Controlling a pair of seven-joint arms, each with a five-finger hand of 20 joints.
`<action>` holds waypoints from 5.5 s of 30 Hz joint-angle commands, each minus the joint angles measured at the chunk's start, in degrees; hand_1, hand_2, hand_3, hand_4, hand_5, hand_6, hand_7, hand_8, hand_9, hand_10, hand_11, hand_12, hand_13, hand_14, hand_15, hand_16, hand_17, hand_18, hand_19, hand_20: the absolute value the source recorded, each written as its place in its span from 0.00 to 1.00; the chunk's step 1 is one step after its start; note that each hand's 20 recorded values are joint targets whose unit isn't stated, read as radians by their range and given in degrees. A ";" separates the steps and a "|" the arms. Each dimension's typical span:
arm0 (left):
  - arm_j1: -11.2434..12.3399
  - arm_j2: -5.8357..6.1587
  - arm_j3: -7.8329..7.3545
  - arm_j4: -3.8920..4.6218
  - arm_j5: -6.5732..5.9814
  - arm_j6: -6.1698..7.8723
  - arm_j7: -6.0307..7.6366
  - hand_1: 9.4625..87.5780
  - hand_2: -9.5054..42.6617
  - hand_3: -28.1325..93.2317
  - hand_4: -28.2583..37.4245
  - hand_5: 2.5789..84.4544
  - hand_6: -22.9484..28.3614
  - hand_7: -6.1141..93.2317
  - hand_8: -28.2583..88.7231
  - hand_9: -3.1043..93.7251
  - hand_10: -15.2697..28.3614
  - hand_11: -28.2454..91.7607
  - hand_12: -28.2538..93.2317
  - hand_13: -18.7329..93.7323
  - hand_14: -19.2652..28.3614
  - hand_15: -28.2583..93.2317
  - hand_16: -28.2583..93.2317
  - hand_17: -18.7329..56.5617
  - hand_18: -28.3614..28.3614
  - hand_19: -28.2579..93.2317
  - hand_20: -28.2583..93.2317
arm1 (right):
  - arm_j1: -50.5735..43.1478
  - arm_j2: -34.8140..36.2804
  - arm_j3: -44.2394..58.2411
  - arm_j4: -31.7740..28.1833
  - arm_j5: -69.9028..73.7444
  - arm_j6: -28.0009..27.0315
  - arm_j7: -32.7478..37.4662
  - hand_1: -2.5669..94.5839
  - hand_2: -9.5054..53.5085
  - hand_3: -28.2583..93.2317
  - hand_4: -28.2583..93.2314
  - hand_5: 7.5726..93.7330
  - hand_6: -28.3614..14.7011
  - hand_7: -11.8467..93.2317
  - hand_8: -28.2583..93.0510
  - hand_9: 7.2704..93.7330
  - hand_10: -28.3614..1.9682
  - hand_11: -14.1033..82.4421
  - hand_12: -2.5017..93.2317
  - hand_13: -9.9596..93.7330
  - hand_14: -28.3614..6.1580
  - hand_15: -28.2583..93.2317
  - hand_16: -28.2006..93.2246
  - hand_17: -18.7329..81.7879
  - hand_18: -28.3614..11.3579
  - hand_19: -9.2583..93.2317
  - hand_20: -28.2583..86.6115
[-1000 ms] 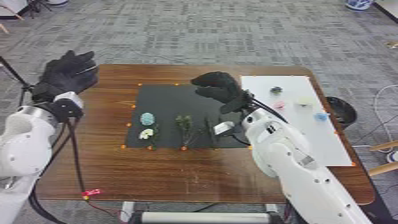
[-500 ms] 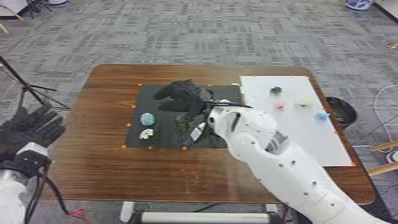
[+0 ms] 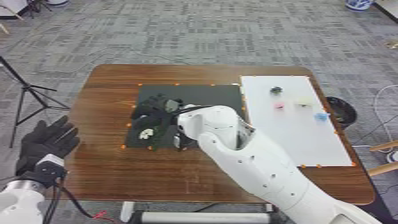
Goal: Arrange flowers
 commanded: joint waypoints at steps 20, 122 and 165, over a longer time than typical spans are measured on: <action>-12.43 3.95 7.38 2.08 -0.53 -2.13 3.73 0.20 0.53 0.79 0.00 0.44 0.62 0.17 0.17 0.31 0.72 0.39 0.27 0.31 0.74 0.40 0.18 0.13 0.73 0.48 0.28 | 5.03 -7.26 -3.67 7.97 -14.24 -6.96 -1.44 0.04 0.70 0.83 0.06 0.38 0.59 0.19 0.16 0.30 0.56 0.23 0.14 0.26 0.34 0.53 0.32 0.24 0.22 0.62 0.45; -2.46 0.88 -3.18 -2.20 -5.51 -5.15 5.25 0.23 0.48 0.78 0.00 0.48 0.60 0.17 0.16 0.37 0.68 0.37 0.28 0.36 0.65 0.38 0.16 0.18 0.69 0.45 0.29 | -29.57 29.92 34.99 -21.83 3.69 11.97 48.22 0.28 0.16 0.87 0.06 0.51 0.46 0.20 0.15 0.46 0.24 0.29 0.17 0.42 0.18 0.66 0.30 0.33 0.06 0.77 0.42; -2.18 1.08 -0.96 -3.23 -5.85 -3.26 3.66 0.22 0.48 0.79 0.00 0.47 0.60 0.17 0.16 0.36 0.68 0.38 0.28 0.36 0.67 0.39 0.17 0.17 0.70 0.46 0.29 | -26.86 32.76 33.74 -8.39 7.09 9.39 49.90 0.41 0.00 0.89 0.02 0.49 0.51 0.22 0.15 0.45 0.42 0.31 0.13 0.51 0.33 0.64 0.27 0.40 0.08 0.84 0.39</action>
